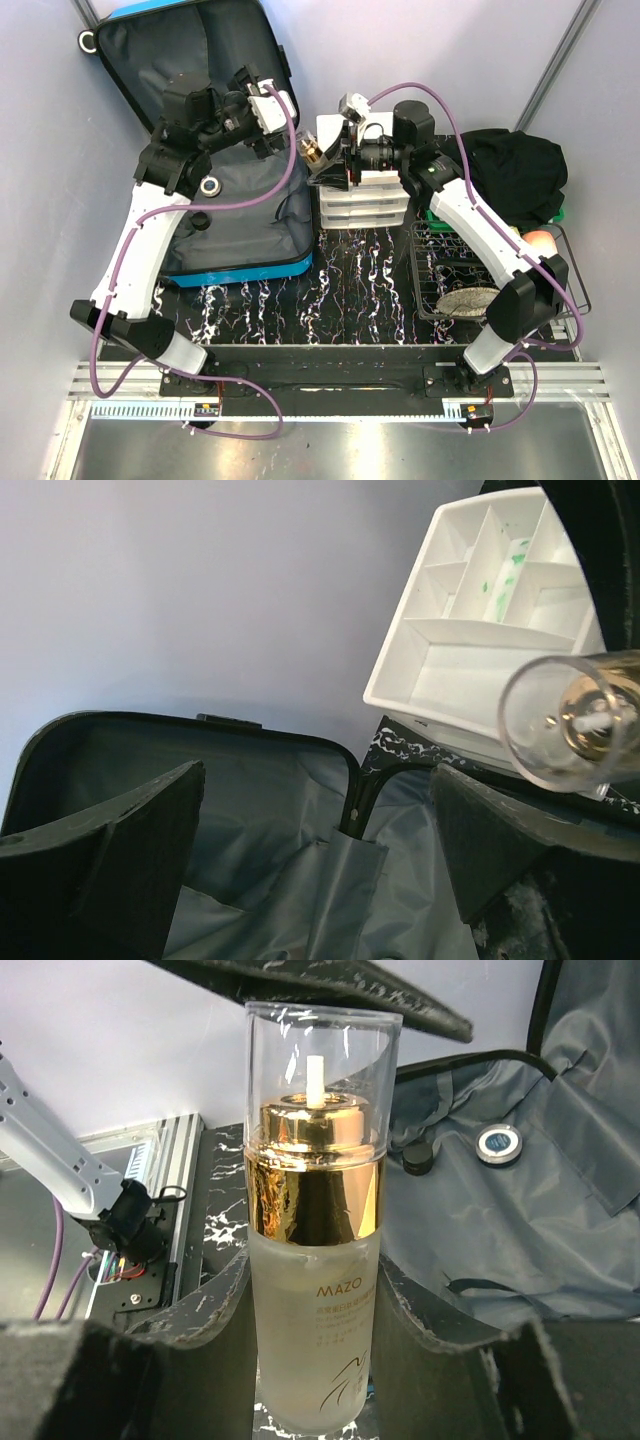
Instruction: Open, take out, and arrange the luggage
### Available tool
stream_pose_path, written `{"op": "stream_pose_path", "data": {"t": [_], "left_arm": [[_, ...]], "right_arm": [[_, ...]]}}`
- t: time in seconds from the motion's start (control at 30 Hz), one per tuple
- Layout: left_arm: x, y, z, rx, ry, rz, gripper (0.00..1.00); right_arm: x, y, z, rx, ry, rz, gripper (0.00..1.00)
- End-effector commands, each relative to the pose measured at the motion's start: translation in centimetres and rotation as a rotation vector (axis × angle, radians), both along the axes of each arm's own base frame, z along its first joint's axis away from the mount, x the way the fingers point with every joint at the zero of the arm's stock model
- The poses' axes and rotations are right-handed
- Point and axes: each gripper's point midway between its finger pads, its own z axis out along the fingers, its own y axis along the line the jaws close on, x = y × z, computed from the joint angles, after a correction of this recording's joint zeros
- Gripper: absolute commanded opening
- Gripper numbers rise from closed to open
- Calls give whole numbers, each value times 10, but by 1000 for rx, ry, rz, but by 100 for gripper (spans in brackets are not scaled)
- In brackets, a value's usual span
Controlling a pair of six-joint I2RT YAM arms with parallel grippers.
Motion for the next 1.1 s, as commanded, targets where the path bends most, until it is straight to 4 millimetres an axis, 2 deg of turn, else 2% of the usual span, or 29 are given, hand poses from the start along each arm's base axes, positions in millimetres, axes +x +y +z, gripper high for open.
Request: {"op": "stream_pose_path", "data": {"t": [0.0, 0.13, 0.3, 0.4, 0.47, 0.5, 0.53, 0.67, 0.8, 0.87, 0.9, 1.03, 1.07], "left_arm": [[9, 5, 21, 2, -92, 40, 99], [14, 8, 37, -5, -130, 46, 99], [16, -1, 37, -13, -124, 21, 99], [12, -14, 29, -2, -112, -7, 99], [4, -28, 12, 27, -93, -46, 99], [3, -33, -6, 78, -89, -56, 98], [-5, -39, -8, 88, -98, -75, 98], [-11, -45, -30, 91, -18, -98, 98], [-17, -47, -34, 99, 4, -129, 96], [-17, -48, -39, 103, 25, -136, 96], [-19, -48, -38, 93, 37, -141, 96], [-5, -40, -34, 36, 81, -76, 99], [0, -34, -18, -26, 88, -33, 99]], "right_arm": [[-12, -1, 15, 4, -65, 45, 0], [-15, -2, 6, -16, -51, 51, 0], [-10, 1, 9, -7, -31, 46, 0], [-6, 5, 14, 8, -11, 46, 0], [-5, 9, 18, 19, 12, 50, 0], [-4, 10, 18, 17, 17, 50, 0], [-3, 11, 23, 23, 14, 50, 0], [0, 11, 33, 43, -13, 28, 0], [-1, 10, 43, 69, -58, 22, 0], [1, 9, 42, 72, -80, 13, 0], [1, 8, 50, 95, -126, 8, 0], [4, 5, 44, 98, -153, -15, 0], [7, 4, 44, 98, -151, -29, 0]]}}
